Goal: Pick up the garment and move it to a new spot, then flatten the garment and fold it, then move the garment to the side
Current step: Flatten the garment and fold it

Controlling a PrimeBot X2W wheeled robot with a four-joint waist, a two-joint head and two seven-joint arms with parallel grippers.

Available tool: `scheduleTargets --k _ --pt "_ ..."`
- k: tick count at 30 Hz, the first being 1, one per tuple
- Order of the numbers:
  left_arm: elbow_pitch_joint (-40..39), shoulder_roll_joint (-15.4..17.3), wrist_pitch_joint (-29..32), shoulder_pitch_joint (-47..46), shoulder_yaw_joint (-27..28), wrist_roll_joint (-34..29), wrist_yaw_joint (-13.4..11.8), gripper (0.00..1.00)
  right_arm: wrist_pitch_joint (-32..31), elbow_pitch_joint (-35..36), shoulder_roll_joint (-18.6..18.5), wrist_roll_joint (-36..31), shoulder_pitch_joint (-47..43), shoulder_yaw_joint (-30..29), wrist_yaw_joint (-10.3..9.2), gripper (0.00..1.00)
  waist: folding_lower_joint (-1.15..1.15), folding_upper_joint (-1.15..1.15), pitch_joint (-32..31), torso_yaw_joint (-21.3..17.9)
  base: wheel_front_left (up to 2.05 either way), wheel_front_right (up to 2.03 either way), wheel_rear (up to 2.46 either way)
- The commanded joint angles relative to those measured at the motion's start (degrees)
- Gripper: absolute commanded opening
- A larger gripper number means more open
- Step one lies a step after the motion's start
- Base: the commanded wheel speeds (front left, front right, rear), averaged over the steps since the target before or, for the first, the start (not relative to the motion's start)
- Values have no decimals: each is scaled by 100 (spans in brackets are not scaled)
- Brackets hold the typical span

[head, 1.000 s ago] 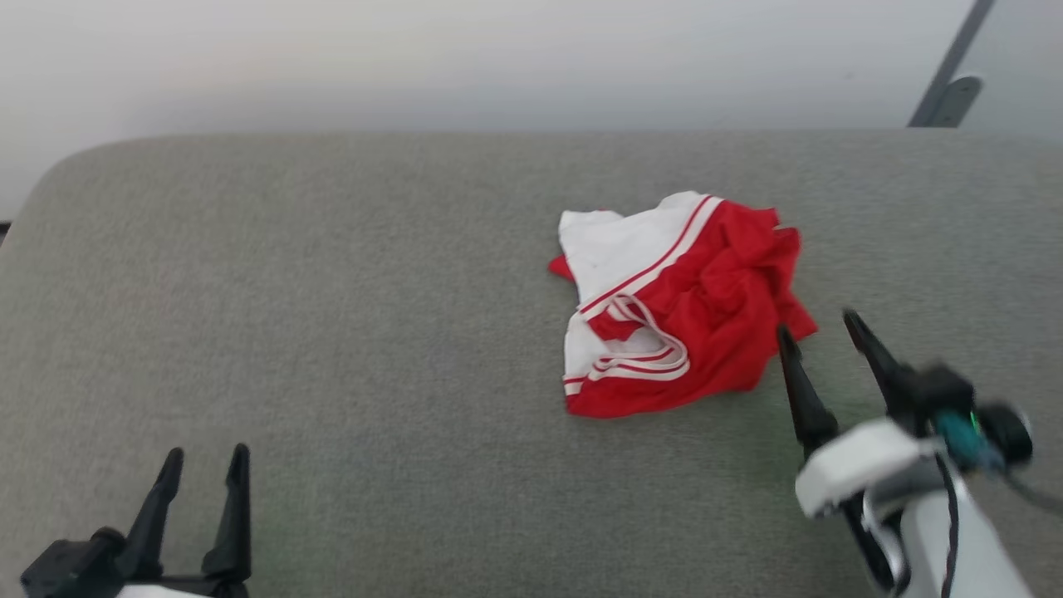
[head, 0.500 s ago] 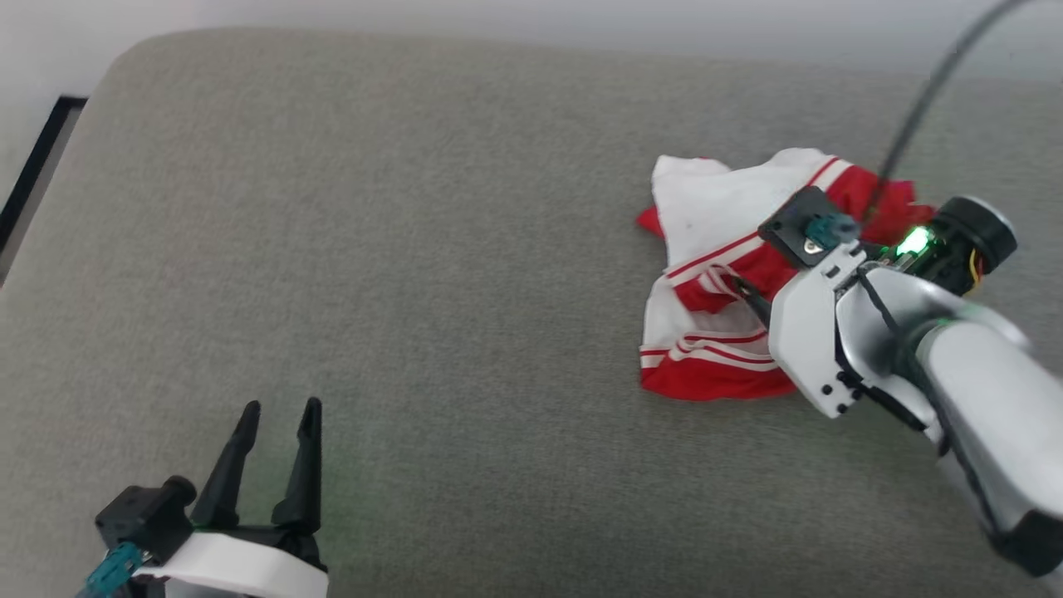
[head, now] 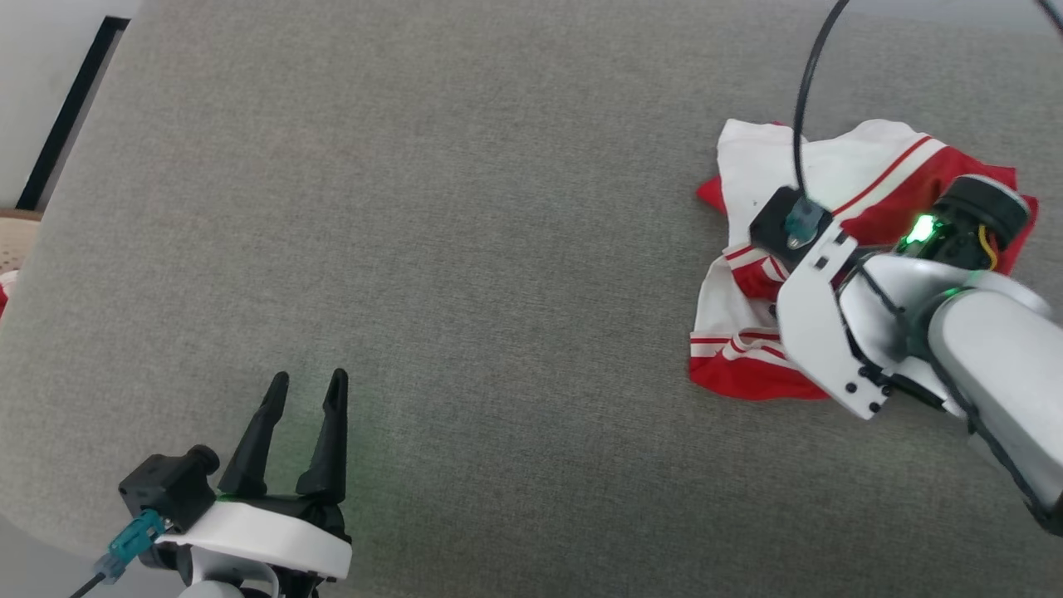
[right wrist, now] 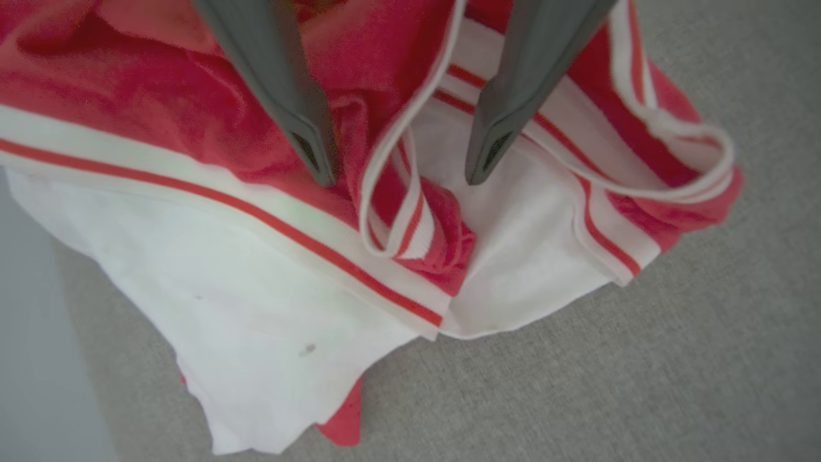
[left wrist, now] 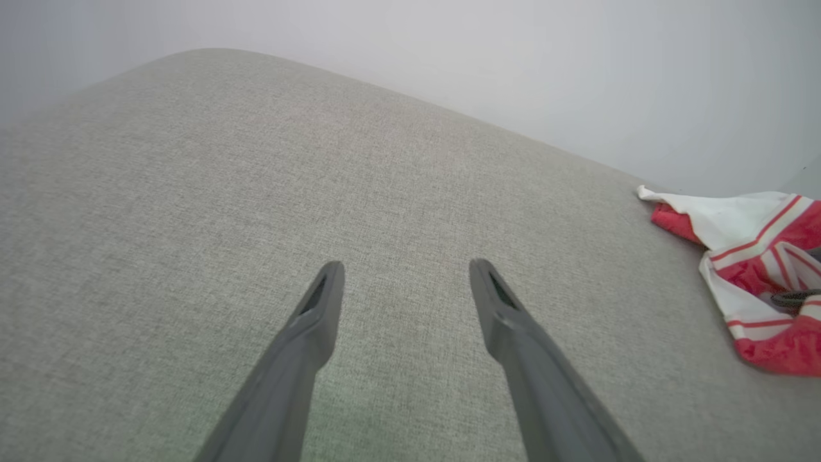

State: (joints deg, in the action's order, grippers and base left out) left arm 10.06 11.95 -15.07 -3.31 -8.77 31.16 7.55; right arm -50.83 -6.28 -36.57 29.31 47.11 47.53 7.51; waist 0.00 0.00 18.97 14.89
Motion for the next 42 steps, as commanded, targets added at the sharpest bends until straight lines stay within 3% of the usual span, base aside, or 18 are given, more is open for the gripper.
scheduleTargets --k 1,2,6,10,16,20,23,27,32,42 --pt "18 -9 -12 -108 -34 23 -13 100 132 -20 17 -42 72 126 -4 33 0 0 60 72 0 0 0" --pt "26 5 -12 -129 -42 45 -13 100 161 -77 -3 -60 71 161 -4 0 0 0 68 84 0 0 0" --pt "54 42 -12 -140 13 80 -13 100 464 -187 -58 -209 66 15 -4 0 0 0 33 59 0 0 0" --pt "55 85 -12 -19 120 16 -13 100 918 -270 11 -453 -234 -680 -4 0 0 0 -100 -106 0 0 0" --pt "-47 156 -12 126 243 -74 -13 100 1621 -140 384 -1080 -1327 -2735 -4 0 0 0 -271 -523 0 0 0" --pt "-123 219 -11 162 267 -135 -13 100 2070 213 1189 -1618 -2363 -4545 -4 0 0 0 -307 -817 0 0 0" --pt "-162 271 -12 174 276 -141 -13 100 2481 542 2084 -1931 -3025 -5824 -4 0 0 0 -329 -995 0 0 0" --pt "-190 315 -12 197 290 -133 -13 100 2914 747 2919 -2111 -3519 -6755 -3 0 0 0 -347 -1154 0 0 0" --pt "-201 402 -12 210 258 -109 -13 100 3474 408 3342 -2059 -4029 -7199 -3 0 0 0 -360 -1314 0 0 0" --pt "-203 598 -12 101 191 -55 -13 100 4395 -922 3366 -2059 -4129 -7110 -3 0 0 0 -324 -1426 0 0 0"
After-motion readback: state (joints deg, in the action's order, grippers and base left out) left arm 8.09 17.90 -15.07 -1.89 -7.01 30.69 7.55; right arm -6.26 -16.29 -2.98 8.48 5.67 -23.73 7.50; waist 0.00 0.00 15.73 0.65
